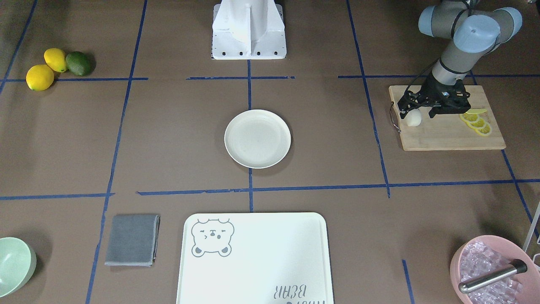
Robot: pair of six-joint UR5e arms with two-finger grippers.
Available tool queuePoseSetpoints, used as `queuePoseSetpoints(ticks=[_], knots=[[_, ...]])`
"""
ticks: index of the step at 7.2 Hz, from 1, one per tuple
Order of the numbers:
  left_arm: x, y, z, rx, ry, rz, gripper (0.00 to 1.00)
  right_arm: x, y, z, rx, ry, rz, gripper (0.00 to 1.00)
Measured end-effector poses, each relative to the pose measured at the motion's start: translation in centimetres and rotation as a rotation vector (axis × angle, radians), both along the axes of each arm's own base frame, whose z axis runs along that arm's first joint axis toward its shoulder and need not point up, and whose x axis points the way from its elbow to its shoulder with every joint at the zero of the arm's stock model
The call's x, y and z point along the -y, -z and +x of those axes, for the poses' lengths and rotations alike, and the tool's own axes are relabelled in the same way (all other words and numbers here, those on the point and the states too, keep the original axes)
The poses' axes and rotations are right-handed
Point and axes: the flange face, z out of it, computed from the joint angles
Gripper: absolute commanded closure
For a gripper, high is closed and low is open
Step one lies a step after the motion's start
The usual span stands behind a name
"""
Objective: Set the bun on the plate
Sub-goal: 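Reach the left gripper to the white bun on the cutting board and grasp it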
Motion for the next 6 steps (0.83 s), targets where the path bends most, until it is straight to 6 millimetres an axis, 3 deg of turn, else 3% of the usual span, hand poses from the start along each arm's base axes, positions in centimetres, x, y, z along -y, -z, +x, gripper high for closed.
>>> queuePoseSetpoints(ticks=[2, 5, 6], knots=[[-0.3, -0.2, 0.5, 0.006, -0.015, -0.001, 0.57, 0.0, 0.0, 0.0, 0.001, 0.000, 0.001, 0.00], [-0.4, 0.1, 0.6, 0.004, -0.021, 0.002, 0.58, 0.0, 0.3, 0.0, 0.003, 0.001, 0.006, 0.00], [-0.4, 1.4, 0.6, -0.003, -0.023, 0.005, 0.58, 0.0, 0.4, -0.1, 0.006, 0.001, 0.007, 0.00]])
